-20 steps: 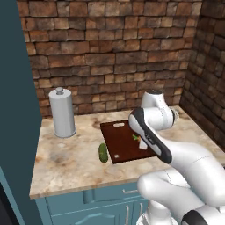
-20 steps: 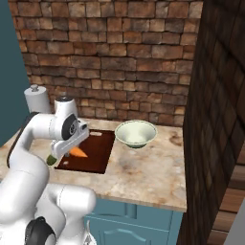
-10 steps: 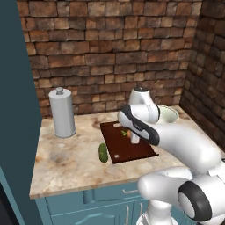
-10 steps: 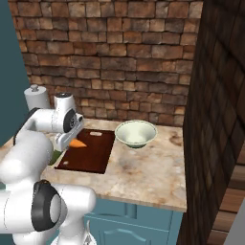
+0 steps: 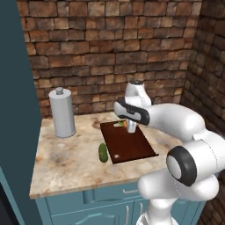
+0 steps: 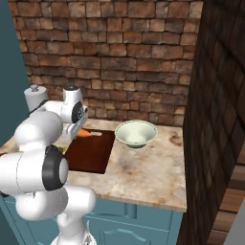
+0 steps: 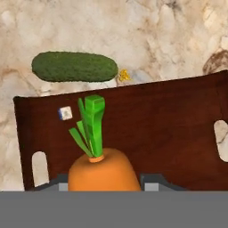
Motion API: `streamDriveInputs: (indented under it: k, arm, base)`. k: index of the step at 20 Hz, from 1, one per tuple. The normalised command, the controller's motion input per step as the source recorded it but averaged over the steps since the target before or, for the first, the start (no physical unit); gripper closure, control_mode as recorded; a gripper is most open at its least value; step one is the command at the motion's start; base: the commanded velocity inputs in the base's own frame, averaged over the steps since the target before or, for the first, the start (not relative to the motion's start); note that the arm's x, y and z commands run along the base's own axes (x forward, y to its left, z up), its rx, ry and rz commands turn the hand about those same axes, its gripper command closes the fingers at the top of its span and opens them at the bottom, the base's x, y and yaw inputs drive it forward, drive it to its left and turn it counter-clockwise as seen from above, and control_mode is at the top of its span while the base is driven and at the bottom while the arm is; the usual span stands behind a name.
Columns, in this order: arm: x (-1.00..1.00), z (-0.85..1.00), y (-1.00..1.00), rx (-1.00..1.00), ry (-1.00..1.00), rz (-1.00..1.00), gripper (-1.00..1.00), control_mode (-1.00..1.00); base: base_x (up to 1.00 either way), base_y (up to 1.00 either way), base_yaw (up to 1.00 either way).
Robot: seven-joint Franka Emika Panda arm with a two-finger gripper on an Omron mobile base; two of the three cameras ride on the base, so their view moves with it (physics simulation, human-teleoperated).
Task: Place the two vegetables and bowl onto the tray for setting up a vegetable dip station.
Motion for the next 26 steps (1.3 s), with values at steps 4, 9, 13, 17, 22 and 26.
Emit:
streamDriveInputs:
  k: [4, 9, 13, 17, 22, 26]
  arm:
    - [0.58, -0.04, 0.0, 0.0, -0.03, 0.0, 1.0, -1.0]
    - [0.52, -0.12, 0.0, 0.0, -0.03, 0.01, 1.0, -1.0]
    - [0.48, -0.2, 0.0, 0.0, -0.05, 0.01, 1.0, -1.0]
    - [0.36, -0.3, 0.0, -0.01, -0.05, 0.01, 1.0, -1.0]
    - [0.18, -0.32, 0.0, 0.0, -0.03, 0.01, 1.0, -1.0]
    - [0.14, -0.26, 0.0, 0.0, -0.01, 0.01, 1.0, -1.0]
  base:
    - [0.0, 0.0, 0.0]
    - [0.0, 0.0, 0.0]
    - [0.0, 0.0, 0.0]
    - [0.0, 0.0, 0.0]
    - [0.0, 0.0, 0.0]
    - [0.0, 0.0, 0.0]
